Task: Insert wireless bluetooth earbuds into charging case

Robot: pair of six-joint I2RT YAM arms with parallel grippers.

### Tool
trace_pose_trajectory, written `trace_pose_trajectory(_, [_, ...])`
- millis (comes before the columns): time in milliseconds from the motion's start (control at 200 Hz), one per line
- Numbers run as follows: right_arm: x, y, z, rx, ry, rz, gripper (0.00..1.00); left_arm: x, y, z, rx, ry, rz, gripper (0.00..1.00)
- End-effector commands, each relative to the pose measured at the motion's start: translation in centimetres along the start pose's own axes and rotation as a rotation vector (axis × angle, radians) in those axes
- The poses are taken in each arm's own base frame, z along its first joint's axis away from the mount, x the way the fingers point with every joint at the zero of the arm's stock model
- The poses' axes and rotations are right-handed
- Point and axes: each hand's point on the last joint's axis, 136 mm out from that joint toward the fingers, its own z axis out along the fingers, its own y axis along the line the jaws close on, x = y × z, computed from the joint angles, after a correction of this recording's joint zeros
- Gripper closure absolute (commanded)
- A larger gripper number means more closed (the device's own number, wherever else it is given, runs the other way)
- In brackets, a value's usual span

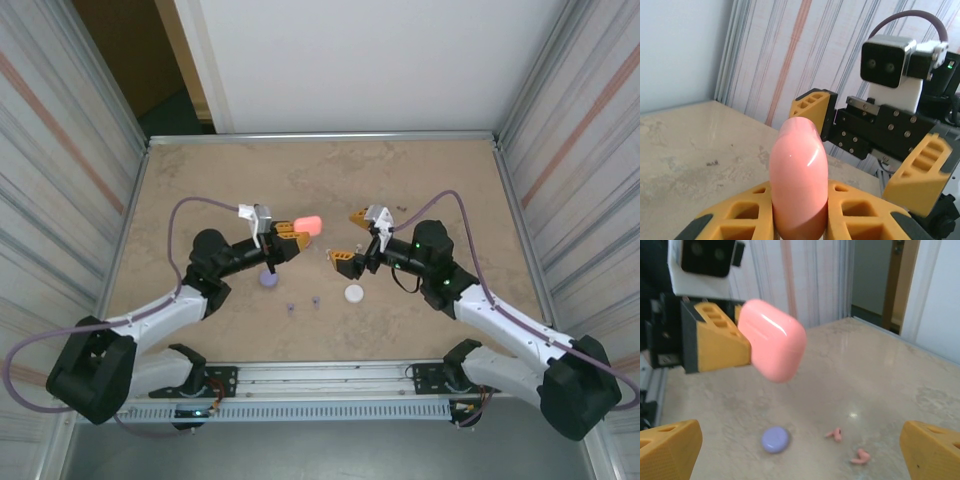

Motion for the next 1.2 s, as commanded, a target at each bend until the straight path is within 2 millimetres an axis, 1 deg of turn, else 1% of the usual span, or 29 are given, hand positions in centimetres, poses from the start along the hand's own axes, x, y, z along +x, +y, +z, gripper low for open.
trace_pose_trajectory(0, [-3.8,1.0,-0.8,-0.046,-0.121,0.071,0.01,-2.0,-1.9,-0.2,0.047,-0.074,0.130,1.00])
trace_pose_trajectory(120, [-5.0,0.8,-0.5,-0.042,-0.152,0.104,0.05,-2.3,-2.5,-0.1,0.062,-0.079,0.160,1.00])
trace_pose_trajectory(195, [-5.9,0.9,-0.5,-0.037,-0.173,0.102,0.06,-2.5,-2.7,-0.1,0.065,-0.084,0.173,1.00])
trace_pose_trajectory(205, [-5.4,0.7,0.0,-0.035,-0.159,0.109,0.06,-2.5,-2.7,-0.1,0.066,-0.085,0.174,1.00])
trace_pose_trajectory(236, [-5.4,0.7,0.3,-0.035,-0.158,0.107,0.06,-2.6,-2.8,0.0,0.067,-0.087,0.179,1.00])
trace_pose_trajectory(326, [-6.1,1.0,0.7,-0.044,-0.180,0.096,0.06,-2.7,-3.0,0.1,0.074,-0.089,0.186,1.00])
trace_pose_trajectory(411, [-6.3,1.2,1.4,-0.052,-0.180,0.091,0.07,-2.8,-3.0,0.1,0.077,-0.092,0.193,1.00])
trace_pose_trajectory(491, [-6.3,1.3,2.0,-0.058,-0.177,0.089,0.11,-2.9,-3.1,0.1,0.080,-0.093,0.200,1.00])
trace_pose_trajectory(692, [-6.5,0.9,3.1,-0.056,-0.176,0.094,0.16,-3.0,-3.2,0.1,0.081,-0.095,0.209,1.00])
trace_pose_trajectory(757, [-6.6,0.8,3.3,-0.053,-0.176,0.094,0.16,-3.1,-3.2,0.2,0.082,-0.097,0.213,1.00])
trace_pose_trajectory(797, [-6.7,0.7,3.4,-0.050,-0.177,0.094,0.18,-3.1,-3.2,0.1,0.082,-0.097,0.212,1.00])
trace_pose_trajectory(942, [-6.3,0.3,3.8,-0.037,-0.167,0.097,0.21,-3.1,-3.4,0.1,0.089,-0.099,0.220,1.00])
trace_pose_trajectory(1198, [-6.0,-0.6,4.1,-0.006,-0.161,0.101,0.23,-3.3,-3.6,0.1,0.097,-0.100,0.228,1.00])
